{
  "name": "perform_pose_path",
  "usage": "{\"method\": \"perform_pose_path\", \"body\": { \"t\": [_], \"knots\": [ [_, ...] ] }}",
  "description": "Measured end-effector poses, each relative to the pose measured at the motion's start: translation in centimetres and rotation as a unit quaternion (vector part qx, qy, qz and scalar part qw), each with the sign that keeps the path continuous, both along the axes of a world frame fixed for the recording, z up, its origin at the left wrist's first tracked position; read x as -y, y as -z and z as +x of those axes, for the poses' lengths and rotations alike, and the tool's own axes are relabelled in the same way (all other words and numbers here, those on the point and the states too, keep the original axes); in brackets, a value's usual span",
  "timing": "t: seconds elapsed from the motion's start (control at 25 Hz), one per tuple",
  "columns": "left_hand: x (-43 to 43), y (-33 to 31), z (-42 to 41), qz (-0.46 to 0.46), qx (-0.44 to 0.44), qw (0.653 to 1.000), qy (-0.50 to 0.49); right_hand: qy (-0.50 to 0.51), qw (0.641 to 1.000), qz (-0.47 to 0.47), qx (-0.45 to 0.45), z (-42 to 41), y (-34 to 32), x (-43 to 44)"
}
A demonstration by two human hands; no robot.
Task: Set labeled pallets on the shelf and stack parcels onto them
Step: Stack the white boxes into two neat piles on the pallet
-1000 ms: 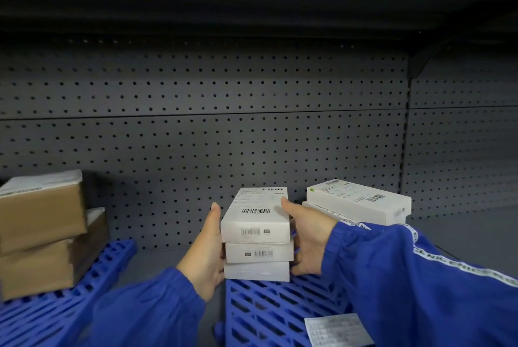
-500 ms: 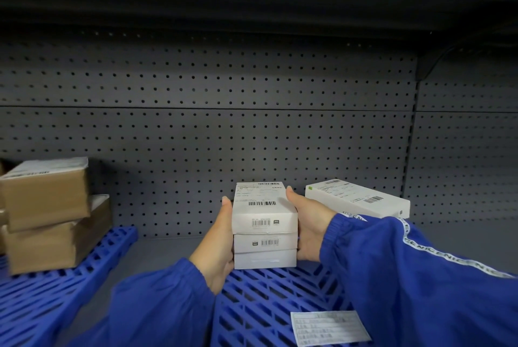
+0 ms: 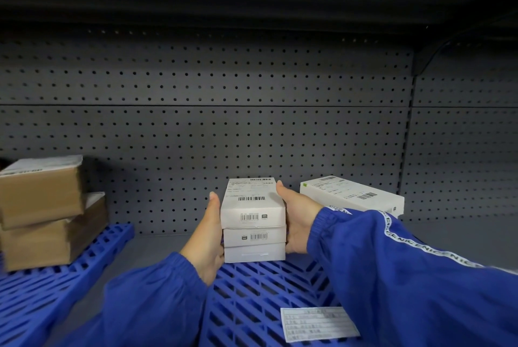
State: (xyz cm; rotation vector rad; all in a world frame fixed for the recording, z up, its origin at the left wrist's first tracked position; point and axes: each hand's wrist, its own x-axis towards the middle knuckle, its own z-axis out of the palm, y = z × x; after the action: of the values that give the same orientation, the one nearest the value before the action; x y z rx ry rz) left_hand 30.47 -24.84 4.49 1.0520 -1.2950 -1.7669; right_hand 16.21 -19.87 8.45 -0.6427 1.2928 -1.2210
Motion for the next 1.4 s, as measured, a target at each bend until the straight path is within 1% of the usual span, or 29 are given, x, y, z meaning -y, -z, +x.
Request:
{"method": "perform_pose_path", "body": {
  "t": [0.32,0.48,0.56,0.64,0.72,0.76,0.8,0.88,0.92,1.0,1.08,1.12,1.24,1.32,1.4],
  "knots": [
    [-0.5,-0.5,0.3,-0.016,0.009,1.0,-0.018,-0.023,1.0,-0.005,-0.002,0.2,0.0,0.4],
    [-0.8,-0.7,0.6,-0.012,0.033,0.999,-0.007,-0.042,0.999,-0.004,0.006,0.0,0.2,0.8],
    [-1.5,-1.2,0.7,-0.04,0.05,0.998,-0.003,-0.058,0.998,0.002,-0.008,0.2,-0.1,0.6],
    [-3.0,-1.8,0.5,-0.083,0.051,0.995,-0.003,-0.07,0.996,-0.007,-0.061,-0.5,-1.3,0.0],
    [-5.3,-3.6,0.5,-0.138,0.042,0.987,-0.074,-0.082,0.988,-0.034,-0.123,-2.5,-4.2,-1.9],
    [-6.5,-4.8,0.0,-0.172,0.031,0.98,-0.093,-0.089,0.982,-0.056,-0.154,-4.0,-6.0,-3.2],
    [-7.0,-5.6,-0.5,-0.201,0.012,0.975,-0.09,-0.085,0.975,-0.082,-0.19,-5.9,-7.9,-4.6],
    [-6.9,-6.1,-2.1,-0.218,-0.019,0.974,-0.063,-0.051,0.953,-0.113,-0.276,-10.1,-10.5,-6.9],
    [-7.3,-6.5,-3.0,-0.21,-0.021,0.977,-0.034,-0.025,0.941,-0.114,-0.317,-12.3,-10.8,-7.6],
    [-8.1,-6.9,-6.0,-0.145,0.0,0.989,0.024,0.014,0.927,-0.09,-0.364,-16.1,-10.2,-8.1],
    [-8.9,-7.0,-10.1,-0.053,0.025,0.997,0.06,0.035,0.913,-0.031,-0.405,-18.8,-7.9,-7.6],
    [-8.8,-6.9,-11.8,-0.011,0.034,0.998,0.055,0.034,0.914,0.003,-0.404,-19.8,-6.4,-7.2],
    [-8.4,-6.2,-15.1,0.071,0.062,0.995,0.019,-0.015,0.939,0.073,-0.335,-21.1,-2.4,-5.2],
    [-7.2,-4.7,-16.6,0.083,0.063,0.995,0.007,-0.006,0.947,0.067,-0.315,-22.2,-0.4,-3.5],
    [-6.7,-3.6,-17.5,0.089,0.06,0.994,0.008,-0.006,0.965,0.059,-0.257,-22.5,0.9,-2.5]
  ]
}}
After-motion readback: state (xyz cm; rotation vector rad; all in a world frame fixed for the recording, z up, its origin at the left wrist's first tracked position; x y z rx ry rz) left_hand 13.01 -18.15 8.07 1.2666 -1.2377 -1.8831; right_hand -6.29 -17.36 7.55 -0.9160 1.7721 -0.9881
